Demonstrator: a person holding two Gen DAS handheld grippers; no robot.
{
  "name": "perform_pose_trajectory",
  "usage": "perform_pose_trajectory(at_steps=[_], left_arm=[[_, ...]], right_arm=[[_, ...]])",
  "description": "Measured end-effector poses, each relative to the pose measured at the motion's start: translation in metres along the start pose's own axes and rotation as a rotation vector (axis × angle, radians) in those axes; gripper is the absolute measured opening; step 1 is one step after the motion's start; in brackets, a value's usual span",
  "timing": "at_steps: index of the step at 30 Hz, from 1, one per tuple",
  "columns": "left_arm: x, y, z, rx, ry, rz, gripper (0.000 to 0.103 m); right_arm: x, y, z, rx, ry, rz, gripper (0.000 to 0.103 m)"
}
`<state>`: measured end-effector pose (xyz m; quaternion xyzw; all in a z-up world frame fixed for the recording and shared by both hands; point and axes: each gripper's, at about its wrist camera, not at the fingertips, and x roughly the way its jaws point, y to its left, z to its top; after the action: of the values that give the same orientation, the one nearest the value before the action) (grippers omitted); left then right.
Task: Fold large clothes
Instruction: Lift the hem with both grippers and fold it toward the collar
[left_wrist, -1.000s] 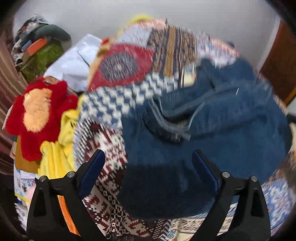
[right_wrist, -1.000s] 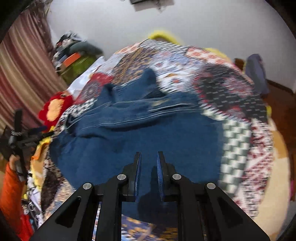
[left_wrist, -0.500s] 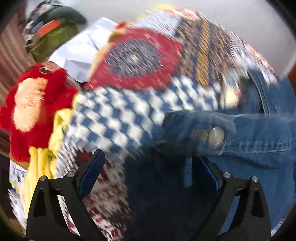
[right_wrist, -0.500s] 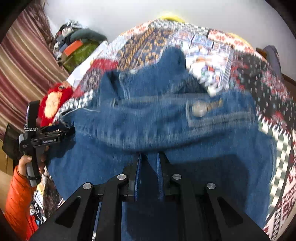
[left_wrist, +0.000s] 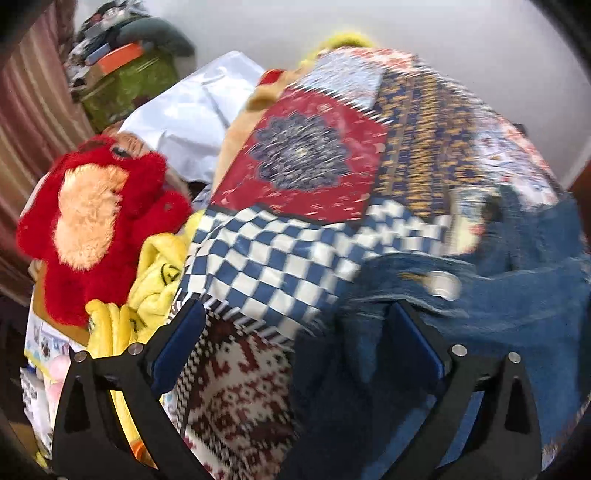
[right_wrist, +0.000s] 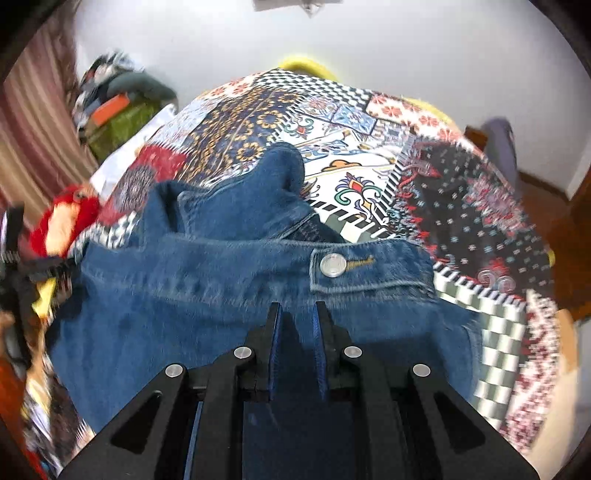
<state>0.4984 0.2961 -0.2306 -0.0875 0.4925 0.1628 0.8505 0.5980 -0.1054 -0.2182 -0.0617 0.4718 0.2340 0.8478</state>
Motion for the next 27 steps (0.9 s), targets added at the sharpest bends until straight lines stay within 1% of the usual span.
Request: perform_pose_trajectory(at_steps=[2,3,6,8,9,11,15,18,21,23,25,27], left_arm=[[-0.021,-0.006,-0.001,0.028,-0.036,-0.021,0.102],[-0.035,-0.010,-0.003,0.042,-0.058,-0.041,0.102],[-0.063,-0.019,-0.009,0.068,-0.088,-0.108,0.102],[-0.073,-0.026,-0.014,0.077,-0.092,-0.150,0.102],[-0.079,-0.029,-0.019,0.087,-0.088,-0.185,0.102],[-0.082,-0.037,-0.026,0.100,-0.080,-0.227,0.102],[-0.082,-0.050,-0.048,0.128,-0.047,-0.275,0.102],[-0.070,-0.060,-0.065,0.148,-0.006,-0.286,0.102],[-0.049,-0.069,-0.080,0.149,0.046,-0.297,0.102],[-0.035,-0.073,-0.089,0.134,0.080,-0.298,0.102],[-0.025,-0.074,-0.095,0.137,0.092,-0.266,0.102],[-0.017,-0.072,-0.102,0.155,0.084,-0.210,0.102]], right_arm=[[-0.017,0.006,-0.007,-0.015,-0.014,0.020,0.012],[-0.025,0.010,-0.010,-0.019,-0.016,0.034,0.012],[-0.039,0.024,-0.017,-0.034,-0.014,0.075,0.012],[-0.046,0.037,-0.023,-0.053,-0.011,0.095,0.012],[-0.049,0.046,-0.026,-0.068,-0.010,0.107,0.012],[-0.052,0.059,-0.033,-0.084,-0.007,0.123,0.012],[-0.049,0.081,-0.047,-0.093,0.024,0.179,0.012],[-0.035,0.094,-0.057,-0.120,0.072,0.186,0.012],[-0.013,0.103,-0.068,-0.151,0.133,0.142,0.012],[-0.001,0.101,-0.074,-0.162,0.155,0.123,0.012],[0.000,0.096,-0.077,-0.160,0.142,0.141,0.012],[-0.002,0.088,-0.078,-0.151,0.145,0.137,0.012]])
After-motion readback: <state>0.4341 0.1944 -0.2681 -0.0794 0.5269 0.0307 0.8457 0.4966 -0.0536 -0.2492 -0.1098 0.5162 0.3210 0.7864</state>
